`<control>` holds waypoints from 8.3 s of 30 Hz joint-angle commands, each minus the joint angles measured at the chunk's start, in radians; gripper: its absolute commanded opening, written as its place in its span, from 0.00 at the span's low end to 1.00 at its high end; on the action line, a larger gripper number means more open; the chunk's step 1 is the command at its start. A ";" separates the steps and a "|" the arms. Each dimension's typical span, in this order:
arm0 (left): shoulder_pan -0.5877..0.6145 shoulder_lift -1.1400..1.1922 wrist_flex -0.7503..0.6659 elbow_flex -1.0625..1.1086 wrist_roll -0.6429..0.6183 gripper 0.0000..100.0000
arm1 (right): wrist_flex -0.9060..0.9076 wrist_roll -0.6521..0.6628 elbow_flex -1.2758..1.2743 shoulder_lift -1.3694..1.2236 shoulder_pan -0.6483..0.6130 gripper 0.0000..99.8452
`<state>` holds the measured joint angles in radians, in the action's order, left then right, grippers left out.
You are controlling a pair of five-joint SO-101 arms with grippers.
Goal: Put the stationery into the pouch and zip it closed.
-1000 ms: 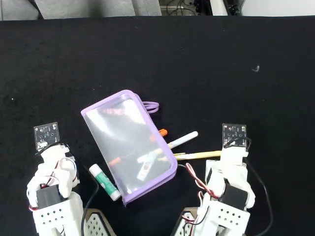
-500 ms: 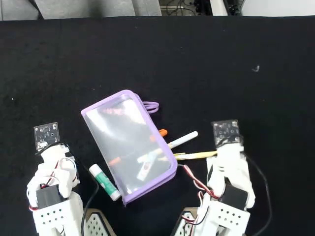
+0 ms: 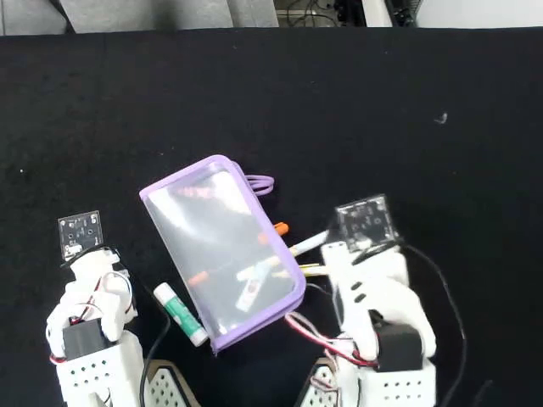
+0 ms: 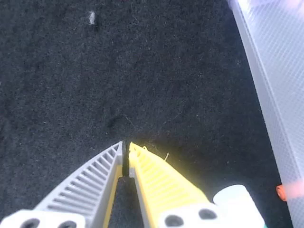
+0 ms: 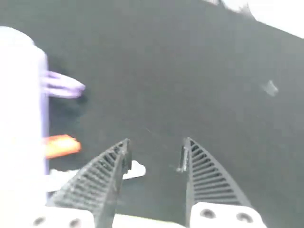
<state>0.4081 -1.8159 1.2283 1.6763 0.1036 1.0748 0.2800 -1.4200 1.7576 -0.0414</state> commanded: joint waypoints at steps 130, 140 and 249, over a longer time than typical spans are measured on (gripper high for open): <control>0.008 -0.003 0.005 0.024 -0.003 0.03 | 0.359 0.247 2.350 -1.690 -0.218 0.01; -0.065 -0.003 0.005 0.024 -0.003 0.03 | 0.525 0.087 2.577 -1.690 -0.218 0.01; -0.096 -0.003 0.005 0.024 -0.003 0.03 | -0.023 1.073 1.403 -2.121 0.341 0.02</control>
<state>0.3161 -1.8159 1.2283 1.6763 0.1036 1.0457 1.4001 -0.0898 -0.4304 0.2823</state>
